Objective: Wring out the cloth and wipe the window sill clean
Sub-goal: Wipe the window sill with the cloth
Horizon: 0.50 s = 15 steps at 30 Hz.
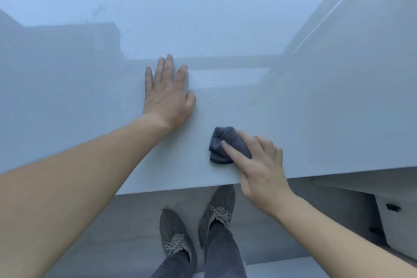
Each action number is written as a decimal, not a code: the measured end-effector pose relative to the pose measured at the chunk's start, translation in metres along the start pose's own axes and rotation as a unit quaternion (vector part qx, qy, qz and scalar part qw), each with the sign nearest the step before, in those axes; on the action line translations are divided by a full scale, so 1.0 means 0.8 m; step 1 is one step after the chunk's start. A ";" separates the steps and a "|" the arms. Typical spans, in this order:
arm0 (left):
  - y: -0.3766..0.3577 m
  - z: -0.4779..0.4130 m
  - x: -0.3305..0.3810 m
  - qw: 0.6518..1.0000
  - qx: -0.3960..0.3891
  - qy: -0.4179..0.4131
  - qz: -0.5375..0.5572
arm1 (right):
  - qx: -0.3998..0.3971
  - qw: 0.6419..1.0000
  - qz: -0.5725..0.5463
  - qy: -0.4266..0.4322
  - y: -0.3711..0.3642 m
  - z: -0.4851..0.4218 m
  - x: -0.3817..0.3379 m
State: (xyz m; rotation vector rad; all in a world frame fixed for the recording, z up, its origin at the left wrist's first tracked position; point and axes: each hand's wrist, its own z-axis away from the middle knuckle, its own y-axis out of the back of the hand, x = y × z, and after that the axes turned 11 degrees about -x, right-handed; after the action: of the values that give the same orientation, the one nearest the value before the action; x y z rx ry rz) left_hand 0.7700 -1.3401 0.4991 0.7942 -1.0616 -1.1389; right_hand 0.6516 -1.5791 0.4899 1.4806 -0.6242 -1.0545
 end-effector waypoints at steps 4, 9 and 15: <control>-0.001 -0.026 0.007 0.999 -0.023 0.028 -0.005 | 0.007 1.000 0.015 0.000 0.015 -0.051 0.056; -0.008 -0.027 0.007 0.999 -0.017 0.033 -0.015 | 0.065 0.979 -0.047 -0.186 0.029 -0.170 0.085; -0.005 -0.029 0.007 0.999 -0.005 0.037 -0.023 | -0.011 0.999 0.009 0.037 0.033 -0.181 0.098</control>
State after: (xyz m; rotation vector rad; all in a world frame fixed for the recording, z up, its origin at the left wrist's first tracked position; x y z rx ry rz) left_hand 0.7909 -1.3473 0.4891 0.8502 -0.9786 -1.1445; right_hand 0.8182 -1.5808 0.4859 1.4863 -0.5713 -0.9863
